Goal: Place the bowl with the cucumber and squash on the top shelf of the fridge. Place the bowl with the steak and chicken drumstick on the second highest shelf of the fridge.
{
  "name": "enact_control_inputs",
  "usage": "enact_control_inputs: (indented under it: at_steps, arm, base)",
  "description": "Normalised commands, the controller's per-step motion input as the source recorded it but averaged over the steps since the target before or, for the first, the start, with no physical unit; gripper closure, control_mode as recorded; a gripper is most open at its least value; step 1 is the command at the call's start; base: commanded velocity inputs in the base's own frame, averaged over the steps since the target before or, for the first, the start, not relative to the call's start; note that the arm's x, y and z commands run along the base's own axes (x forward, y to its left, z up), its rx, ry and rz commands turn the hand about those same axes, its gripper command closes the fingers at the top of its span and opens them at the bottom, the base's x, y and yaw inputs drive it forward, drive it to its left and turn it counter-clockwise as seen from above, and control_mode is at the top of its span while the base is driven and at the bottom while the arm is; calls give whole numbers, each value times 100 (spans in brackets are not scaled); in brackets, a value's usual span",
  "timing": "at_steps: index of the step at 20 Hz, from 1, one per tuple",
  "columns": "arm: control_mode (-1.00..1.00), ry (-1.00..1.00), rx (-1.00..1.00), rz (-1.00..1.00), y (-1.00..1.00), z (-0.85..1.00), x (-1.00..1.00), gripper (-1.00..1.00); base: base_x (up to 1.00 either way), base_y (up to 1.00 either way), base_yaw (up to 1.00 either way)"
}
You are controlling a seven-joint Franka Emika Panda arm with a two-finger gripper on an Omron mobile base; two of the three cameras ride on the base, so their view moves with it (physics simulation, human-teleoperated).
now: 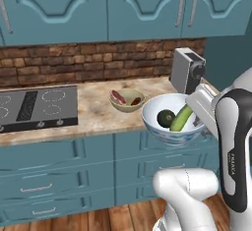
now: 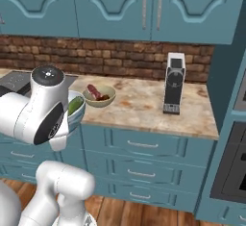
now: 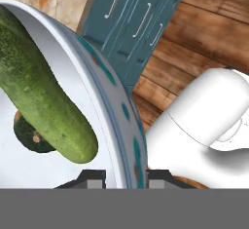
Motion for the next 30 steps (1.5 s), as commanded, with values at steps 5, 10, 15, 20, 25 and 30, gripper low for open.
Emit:
enact_control_inputs:
  at_steps: [5, 10, 15, 20, 25, 30]
  arm:
    - [100, 0, 0, 0, 0, 0, 0, 100]
    - [100, 0, 0, 0, 0, 0, 0, 100]
    - [100, 0, 0, 0, 0, 0, 0, 100]
    - [100, 0, 0, 0, 0, 0, 0, 100]
    - [100, 0, 0, 0, 0, 0, 0, 100]
    - [100, 0, 0, 0, 0, 0, 0, 100]
  base:
    - [-31, 0, -2]
    - [-4, 0, 20]
    - [-3, 0, 62]
    - [0, 0, 91]
    - [0, 0, 100]
    - [0, 0, 99]
